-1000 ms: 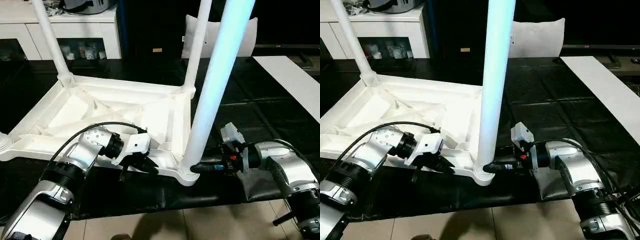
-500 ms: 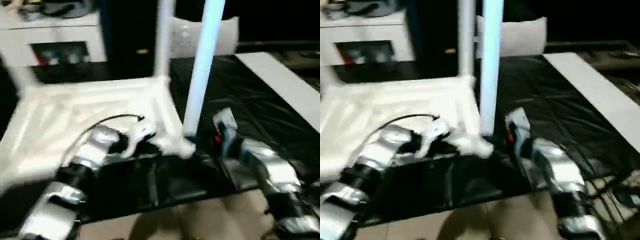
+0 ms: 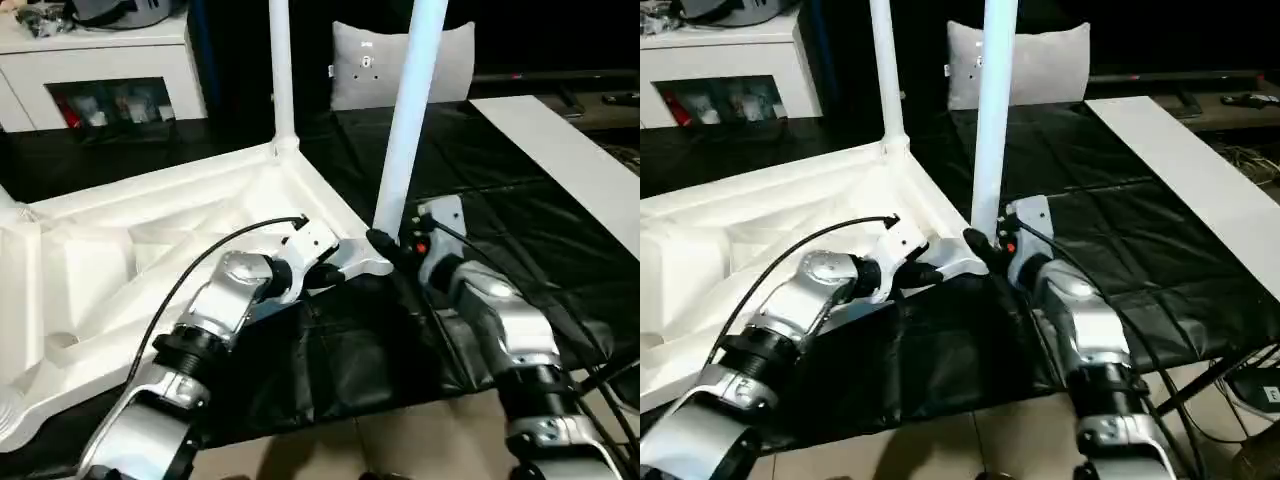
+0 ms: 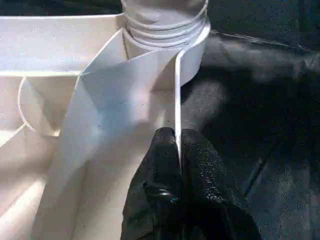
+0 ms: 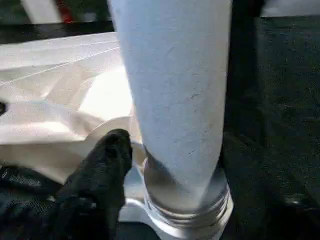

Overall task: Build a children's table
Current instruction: Rotate leg to tighten

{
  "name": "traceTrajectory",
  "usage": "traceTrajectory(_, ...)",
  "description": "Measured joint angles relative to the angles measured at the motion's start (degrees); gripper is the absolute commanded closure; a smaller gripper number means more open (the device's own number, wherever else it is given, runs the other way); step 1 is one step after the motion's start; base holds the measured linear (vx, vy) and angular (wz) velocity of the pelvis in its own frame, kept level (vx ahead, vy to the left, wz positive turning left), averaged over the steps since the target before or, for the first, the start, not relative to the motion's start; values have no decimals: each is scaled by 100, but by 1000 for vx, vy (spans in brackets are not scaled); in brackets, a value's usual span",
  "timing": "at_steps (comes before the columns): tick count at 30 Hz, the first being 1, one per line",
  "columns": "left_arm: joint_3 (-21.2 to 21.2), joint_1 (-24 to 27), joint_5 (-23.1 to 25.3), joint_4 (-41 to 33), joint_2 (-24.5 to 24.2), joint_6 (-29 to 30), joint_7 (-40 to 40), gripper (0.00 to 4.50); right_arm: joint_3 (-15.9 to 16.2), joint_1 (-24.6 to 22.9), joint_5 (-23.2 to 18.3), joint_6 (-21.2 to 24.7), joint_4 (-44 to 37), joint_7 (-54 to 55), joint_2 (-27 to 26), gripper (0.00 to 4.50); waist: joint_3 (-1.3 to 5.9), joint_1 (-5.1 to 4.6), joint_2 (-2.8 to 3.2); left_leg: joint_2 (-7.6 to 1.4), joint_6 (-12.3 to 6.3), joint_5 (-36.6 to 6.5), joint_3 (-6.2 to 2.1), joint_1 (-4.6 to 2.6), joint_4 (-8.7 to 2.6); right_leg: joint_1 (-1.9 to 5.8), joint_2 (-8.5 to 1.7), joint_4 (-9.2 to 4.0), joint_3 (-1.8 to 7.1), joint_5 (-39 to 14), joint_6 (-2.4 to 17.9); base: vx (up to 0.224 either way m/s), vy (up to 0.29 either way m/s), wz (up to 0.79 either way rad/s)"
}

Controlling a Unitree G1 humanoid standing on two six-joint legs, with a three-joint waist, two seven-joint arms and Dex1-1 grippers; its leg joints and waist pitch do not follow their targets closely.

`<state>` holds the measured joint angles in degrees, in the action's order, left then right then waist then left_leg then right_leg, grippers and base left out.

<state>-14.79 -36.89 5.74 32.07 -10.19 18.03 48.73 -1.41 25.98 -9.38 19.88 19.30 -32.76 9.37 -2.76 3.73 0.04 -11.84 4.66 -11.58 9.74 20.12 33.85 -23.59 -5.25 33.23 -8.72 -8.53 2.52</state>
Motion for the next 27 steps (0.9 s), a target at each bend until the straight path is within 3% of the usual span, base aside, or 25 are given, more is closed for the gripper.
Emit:
traceTrajectory(6, -157, 123, -158, -43, -465, -535, 845, 450, 317, -234, -69, -393, -130, -1236, 807, 68, -2, 82, 2, 0, 0, 1, 1, 0, 6, -1, 1, 0, 2, -12, -22, 0, 0, 0)
traceTrajectory(12, -443, 320, -321, -136, -996, -1393, 2115, 450, 565, -501, -230, -745, -306, -2606, 1428, 68, -3, 287, 4, -3, 4, 0, 0, -11, 14, 19, 0, 1, 2, -13, -24, 0, 0, 0)
traceTrajectory(17, -572, 317, -374, -114, -1161, -1697, 2641, 450, 781, -562, -405, -903, -336, -3551, 1834, 68, -3, 345, 4, -3, 24, -19, 1, -12, 50, 24, -3, 2, 15, -6, -15, 0, 0, 0)
traceTrajectory(27, -703, 245, -601, 33, -1482, -1793, 3666, 450, 1104, -557, -677, -698, -210, -4667, 2030, 142, -3, 390, 3, -8, 26, -19, 0, -13, 52, 45, -2, 11, 9, -10, -29, 0, 0, 0)
